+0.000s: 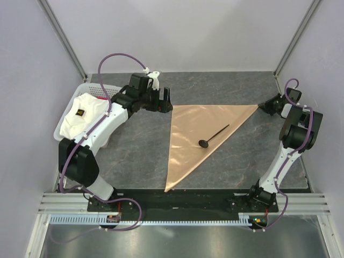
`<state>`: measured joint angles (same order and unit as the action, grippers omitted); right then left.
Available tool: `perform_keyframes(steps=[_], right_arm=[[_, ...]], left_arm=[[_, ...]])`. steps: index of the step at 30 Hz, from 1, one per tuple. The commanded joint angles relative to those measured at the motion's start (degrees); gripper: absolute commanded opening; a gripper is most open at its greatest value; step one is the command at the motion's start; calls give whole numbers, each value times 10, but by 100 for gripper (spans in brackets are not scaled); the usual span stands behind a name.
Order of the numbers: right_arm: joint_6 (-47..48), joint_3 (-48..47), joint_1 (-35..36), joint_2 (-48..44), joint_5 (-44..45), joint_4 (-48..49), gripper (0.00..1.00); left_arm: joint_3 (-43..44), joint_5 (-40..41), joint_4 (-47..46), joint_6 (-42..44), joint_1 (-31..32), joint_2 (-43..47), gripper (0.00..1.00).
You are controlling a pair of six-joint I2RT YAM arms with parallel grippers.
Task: Fold the napkin, place the utensils inside, and roll it up
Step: Fold the napkin
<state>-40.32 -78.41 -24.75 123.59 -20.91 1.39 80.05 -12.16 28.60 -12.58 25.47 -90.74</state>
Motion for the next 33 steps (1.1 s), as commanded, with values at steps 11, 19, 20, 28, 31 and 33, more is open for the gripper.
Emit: perform_keyframes(steps=[11,19,20,28,31,33], right_arm=[[41,4,1,11,-6,31,0],[38,72,4,-69,-39,147,0],[38,77,8,-76,-39,158,0],[45,71,32,-122,-52,176,0],[51,70,46,-132,-55,170,0],[58,74,53,-142,-55,158,0]], left_arm=[[3,-20,-15,0,0,-13,97],[2,-22,-14,0,1,-15,97],[2,-24,-15,-1,0,-14,97],[1,-28,-16,-2,0,-12,96],[2,-30,-16,-3,1,-10,96],[3,-31,-15,-4,0,-8,96]])
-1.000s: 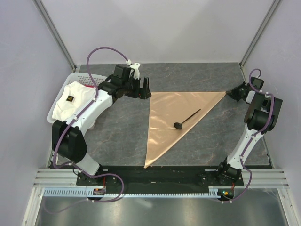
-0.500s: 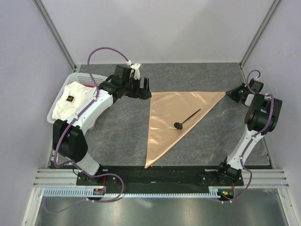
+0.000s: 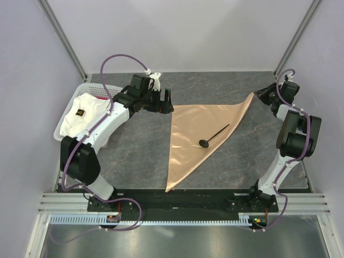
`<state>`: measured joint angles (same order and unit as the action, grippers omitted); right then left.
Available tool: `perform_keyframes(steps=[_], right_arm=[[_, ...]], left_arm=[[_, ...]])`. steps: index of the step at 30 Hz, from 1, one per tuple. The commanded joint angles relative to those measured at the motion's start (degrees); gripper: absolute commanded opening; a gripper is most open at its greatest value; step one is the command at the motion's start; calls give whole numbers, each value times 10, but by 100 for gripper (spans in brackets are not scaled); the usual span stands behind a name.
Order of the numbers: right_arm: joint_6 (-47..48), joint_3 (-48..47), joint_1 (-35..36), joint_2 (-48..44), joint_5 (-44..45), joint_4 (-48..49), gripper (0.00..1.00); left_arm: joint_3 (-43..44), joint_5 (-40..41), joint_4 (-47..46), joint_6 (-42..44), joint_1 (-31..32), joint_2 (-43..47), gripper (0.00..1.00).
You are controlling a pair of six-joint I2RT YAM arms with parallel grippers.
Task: Fold the napkin, place the utensils inside, and roll it up
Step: Fold the napkin
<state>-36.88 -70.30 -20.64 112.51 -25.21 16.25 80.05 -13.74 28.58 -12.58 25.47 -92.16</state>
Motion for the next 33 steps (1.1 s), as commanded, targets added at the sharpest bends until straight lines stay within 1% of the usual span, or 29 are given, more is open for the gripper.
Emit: perform_keyframes(steps=[1,12,21,27,31,33], right_arm=[[29,-4,20,-35,-12,7,0],[78,75,89,-131,-15,-42,0],[90,144,139,-186,-3,-61,0],[90,178,180,-217,13,-67,0],[98,190,203,-240,19,-82,0],[101,195,226,-253,26,-92,0]], left_arm=[[3,-16,-15,-5,0,7,96],[3,-30,-15,-14,2,14,96],[5,-33,-14,-15,2,33,96],[-2,2,-14,-1,2,58,96],[-30,5,-13,-4,2,81,96],[-41,11,-13,-4,1,90,96]])
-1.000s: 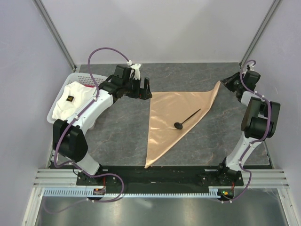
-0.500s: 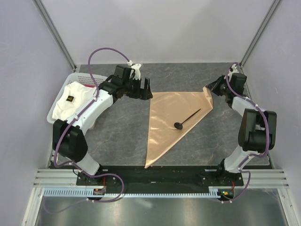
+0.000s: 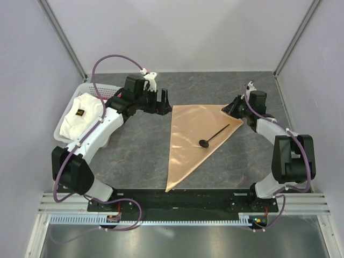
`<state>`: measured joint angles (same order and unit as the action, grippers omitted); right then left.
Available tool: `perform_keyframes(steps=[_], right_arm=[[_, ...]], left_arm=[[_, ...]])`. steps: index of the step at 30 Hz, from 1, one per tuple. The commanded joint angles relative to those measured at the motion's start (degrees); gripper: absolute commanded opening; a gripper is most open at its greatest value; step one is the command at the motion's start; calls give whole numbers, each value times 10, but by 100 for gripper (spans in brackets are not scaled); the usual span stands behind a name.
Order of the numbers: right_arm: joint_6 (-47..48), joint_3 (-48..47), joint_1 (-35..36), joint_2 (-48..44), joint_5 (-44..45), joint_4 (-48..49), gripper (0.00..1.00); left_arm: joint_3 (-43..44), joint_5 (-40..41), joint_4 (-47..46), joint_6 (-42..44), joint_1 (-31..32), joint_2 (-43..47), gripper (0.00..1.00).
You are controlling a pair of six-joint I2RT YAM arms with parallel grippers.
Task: Fold the napkin, place the utensils inside, and roll it up
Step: Fold the napkin
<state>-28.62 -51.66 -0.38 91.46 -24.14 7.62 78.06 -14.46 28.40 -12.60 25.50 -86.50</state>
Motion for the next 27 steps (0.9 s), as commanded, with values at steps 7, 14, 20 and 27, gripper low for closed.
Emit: perform_keyframes(steps=[7,14,20,27], right_arm=[[25,42,92,-79,57,-33,0],[27,78,136,-124,95,-53,0],[28,87,166,-144,117,-75,0],[22,104,193,-165,134,-94,0]], left_arm=[[-53,23,-18,0,1,38,96],[-62,24,-20,2,2,53,96],[-62,16,-19,-1,1,60,96],[-62,14,-20,-1,2,63,96]])
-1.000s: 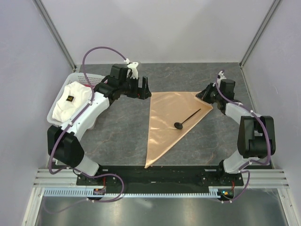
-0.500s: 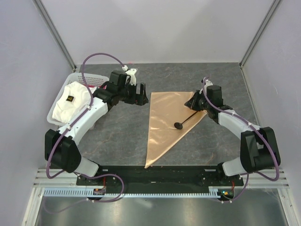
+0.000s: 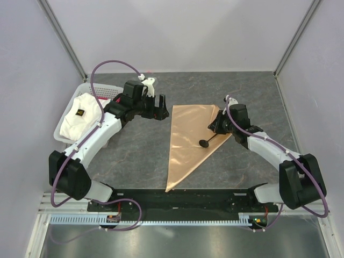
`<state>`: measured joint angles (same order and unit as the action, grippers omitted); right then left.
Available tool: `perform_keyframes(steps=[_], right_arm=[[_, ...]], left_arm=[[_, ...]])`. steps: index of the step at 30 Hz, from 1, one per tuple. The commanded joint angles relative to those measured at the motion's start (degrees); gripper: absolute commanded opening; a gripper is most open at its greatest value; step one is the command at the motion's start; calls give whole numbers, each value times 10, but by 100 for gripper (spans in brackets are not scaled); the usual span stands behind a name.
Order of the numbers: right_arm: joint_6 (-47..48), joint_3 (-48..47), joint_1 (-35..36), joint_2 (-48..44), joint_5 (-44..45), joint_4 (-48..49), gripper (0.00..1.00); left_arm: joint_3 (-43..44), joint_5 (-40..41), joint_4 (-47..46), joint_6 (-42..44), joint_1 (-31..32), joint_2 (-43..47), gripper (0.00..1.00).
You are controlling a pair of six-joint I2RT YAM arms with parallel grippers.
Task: Fold the napkin, place the utensils inside, and roll it up
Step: Fold the napkin
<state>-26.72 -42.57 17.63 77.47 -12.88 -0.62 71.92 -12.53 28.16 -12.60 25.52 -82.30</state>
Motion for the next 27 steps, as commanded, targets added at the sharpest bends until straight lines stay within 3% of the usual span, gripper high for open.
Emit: perform_keyframes(steps=[1,27], right_arm=[[3,20,14,-30,23,-15,0],[-40,73,79,-62,44,-7,0]], left_arm=[[0,-6,-17,-2,1,21,96],[0,-21,-18,-9,1,15,96]])
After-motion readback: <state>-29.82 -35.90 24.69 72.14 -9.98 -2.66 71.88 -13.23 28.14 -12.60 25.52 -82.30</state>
